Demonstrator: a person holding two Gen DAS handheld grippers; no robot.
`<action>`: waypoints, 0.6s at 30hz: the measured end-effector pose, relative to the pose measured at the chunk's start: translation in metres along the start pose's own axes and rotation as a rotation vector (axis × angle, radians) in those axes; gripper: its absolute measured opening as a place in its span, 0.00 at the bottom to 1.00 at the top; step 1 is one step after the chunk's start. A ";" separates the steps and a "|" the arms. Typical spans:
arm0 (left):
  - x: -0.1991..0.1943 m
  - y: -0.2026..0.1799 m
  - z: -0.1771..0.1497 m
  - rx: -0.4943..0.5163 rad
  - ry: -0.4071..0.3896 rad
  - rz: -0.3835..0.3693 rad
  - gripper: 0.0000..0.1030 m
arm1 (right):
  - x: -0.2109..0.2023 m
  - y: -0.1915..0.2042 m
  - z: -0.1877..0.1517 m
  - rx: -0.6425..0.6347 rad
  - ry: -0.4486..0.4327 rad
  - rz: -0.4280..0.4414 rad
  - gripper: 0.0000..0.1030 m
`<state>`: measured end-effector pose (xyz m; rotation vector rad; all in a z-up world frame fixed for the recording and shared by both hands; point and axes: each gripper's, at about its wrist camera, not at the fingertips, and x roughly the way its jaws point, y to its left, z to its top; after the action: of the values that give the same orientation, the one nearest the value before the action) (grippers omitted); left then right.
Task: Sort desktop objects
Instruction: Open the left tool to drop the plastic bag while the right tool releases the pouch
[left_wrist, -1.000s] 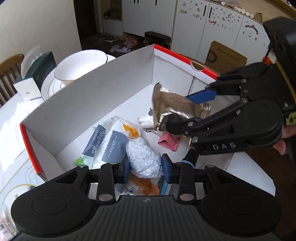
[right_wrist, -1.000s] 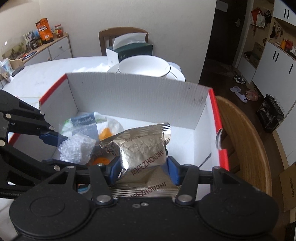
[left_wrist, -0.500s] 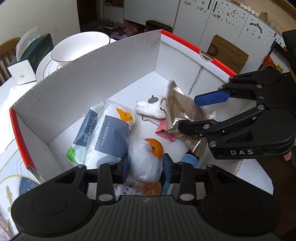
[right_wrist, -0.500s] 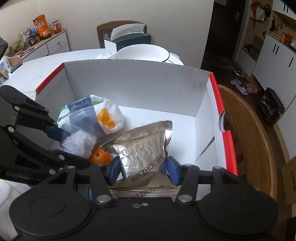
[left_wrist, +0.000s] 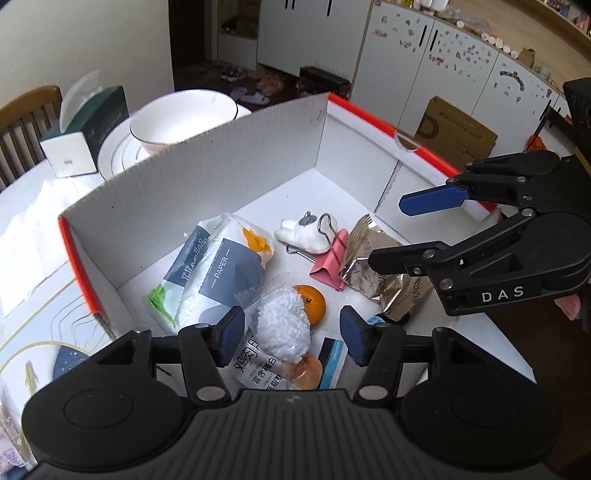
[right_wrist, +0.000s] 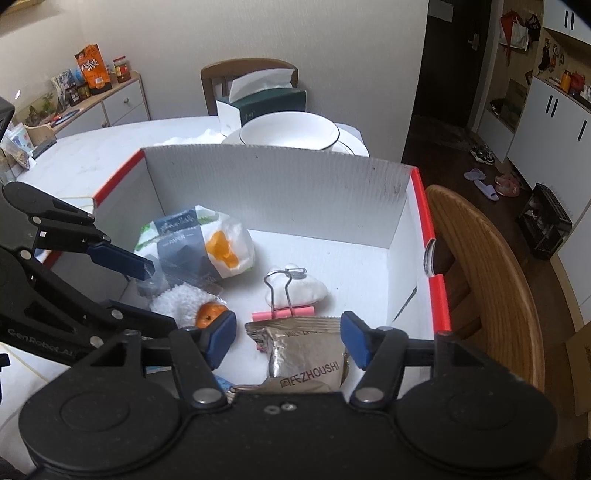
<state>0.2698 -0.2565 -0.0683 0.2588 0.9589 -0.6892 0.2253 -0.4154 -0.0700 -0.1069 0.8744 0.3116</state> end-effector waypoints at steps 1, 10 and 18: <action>-0.004 -0.001 -0.001 0.003 -0.012 0.004 0.54 | -0.003 0.001 0.000 0.000 -0.005 0.004 0.60; -0.047 -0.009 -0.010 -0.011 -0.143 0.027 0.54 | -0.030 0.011 0.003 -0.001 -0.061 0.043 0.61; -0.080 -0.002 -0.024 -0.029 -0.213 0.073 0.54 | -0.045 0.031 0.003 0.013 -0.094 0.078 0.61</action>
<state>0.2218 -0.2125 -0.0162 0.1896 0.7516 -0.6219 0.1910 -0.3958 -0.0320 -0.0456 0.7889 0.3811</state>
